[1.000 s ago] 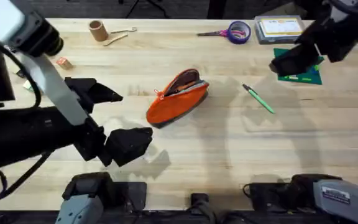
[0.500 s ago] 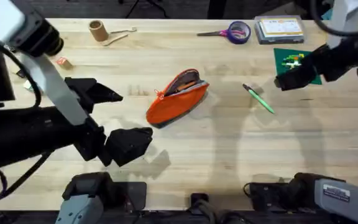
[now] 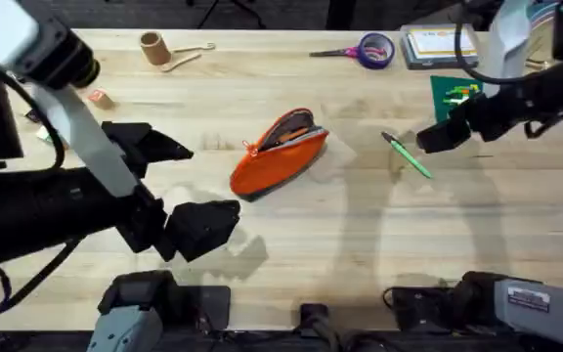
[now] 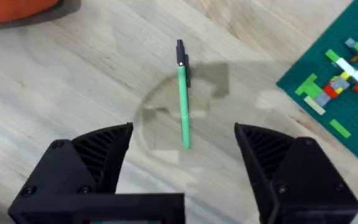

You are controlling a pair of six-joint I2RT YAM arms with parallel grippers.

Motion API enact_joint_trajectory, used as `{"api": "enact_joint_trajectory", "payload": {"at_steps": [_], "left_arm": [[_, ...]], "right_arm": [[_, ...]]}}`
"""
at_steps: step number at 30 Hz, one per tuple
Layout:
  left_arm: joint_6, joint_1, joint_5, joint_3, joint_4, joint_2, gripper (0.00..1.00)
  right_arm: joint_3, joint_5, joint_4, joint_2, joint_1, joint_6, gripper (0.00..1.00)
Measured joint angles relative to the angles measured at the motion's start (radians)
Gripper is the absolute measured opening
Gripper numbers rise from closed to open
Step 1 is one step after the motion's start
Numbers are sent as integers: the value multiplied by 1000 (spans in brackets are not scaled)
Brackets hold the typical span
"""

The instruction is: Unzip the bag, pick up the pens from the table one at a time and place them inside, then zip the bag closed.

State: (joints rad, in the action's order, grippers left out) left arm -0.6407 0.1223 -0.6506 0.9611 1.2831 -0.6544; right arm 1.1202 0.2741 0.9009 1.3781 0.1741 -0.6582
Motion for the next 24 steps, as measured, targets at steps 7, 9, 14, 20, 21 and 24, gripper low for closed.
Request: {"api": "enact_joint_trajectory", "payload": {"at_steps": [7, 9, 14, 20, 21, 24], "left_arm": [[0, 0, 0, 0, 0, 0, 993], [0, 0, 0, 0, 0, 0, 993], [0, 0, 0, 0, 0, 0, 993], [0, 0, 0, 0, 0, 0, 993], [0, 0, 0, 0, 0, 0, 993], [0, 0, 0, 0, 0, 0, 993]], "right_arm": [[-3, 0, -17, 96, 0, 0, 998], [-3, 0, -26, 118, 0, 0, 998], [-3, 0, -57, 172, 0, 0, 998], [-3, 0, -78, 238, -2, 0, 998], [-3, 0, -83, 247, -3, 0, 995], [-4, -3, -117, 280, -31, 0, 997]]}}
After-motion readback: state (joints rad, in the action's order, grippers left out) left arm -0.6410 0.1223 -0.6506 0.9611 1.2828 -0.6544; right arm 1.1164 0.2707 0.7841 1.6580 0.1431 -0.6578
